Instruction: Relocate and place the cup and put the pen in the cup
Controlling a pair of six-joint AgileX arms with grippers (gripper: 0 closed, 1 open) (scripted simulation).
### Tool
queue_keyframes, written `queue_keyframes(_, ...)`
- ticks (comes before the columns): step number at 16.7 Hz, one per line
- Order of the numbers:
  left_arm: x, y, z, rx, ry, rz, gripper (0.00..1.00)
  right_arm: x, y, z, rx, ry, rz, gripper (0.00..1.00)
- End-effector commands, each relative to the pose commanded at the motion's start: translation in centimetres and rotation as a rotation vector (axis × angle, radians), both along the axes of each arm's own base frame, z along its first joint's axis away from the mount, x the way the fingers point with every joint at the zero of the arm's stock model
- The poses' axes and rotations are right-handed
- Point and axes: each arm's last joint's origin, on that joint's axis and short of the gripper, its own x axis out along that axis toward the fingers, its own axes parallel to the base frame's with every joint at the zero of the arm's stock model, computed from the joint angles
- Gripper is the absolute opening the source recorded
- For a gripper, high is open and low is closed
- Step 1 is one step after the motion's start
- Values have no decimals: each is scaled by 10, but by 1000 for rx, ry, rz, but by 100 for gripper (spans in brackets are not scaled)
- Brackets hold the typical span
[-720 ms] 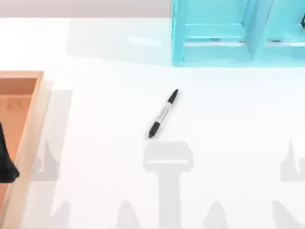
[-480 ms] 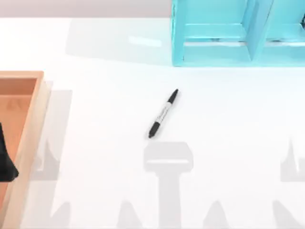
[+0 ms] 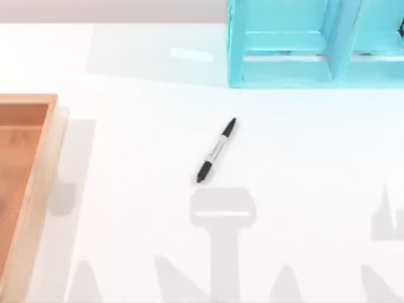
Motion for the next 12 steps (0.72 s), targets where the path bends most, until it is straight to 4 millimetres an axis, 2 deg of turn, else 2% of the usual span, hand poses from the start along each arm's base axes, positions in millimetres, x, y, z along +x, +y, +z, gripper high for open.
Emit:
queue_keyframes(2, 26, 6, 18, 9, 192, 11, 100, 0, 0, 0, 0, 0, 0, 100)
queue_keyframes(5, 74, 20, 29, 10, 490, 19, 100, 0, 0, 0, 0, 0, 0, 100)
queue_keyframes(9, 133, 40, 25, -15, 819, 13, 100, 0, 0, 0, 0, 0, 0, 100)
queue_keyframes(12, 164, 53, 17, -43, 981, 2, 100, 0, 0, 0, 0, 0, 0, 100)
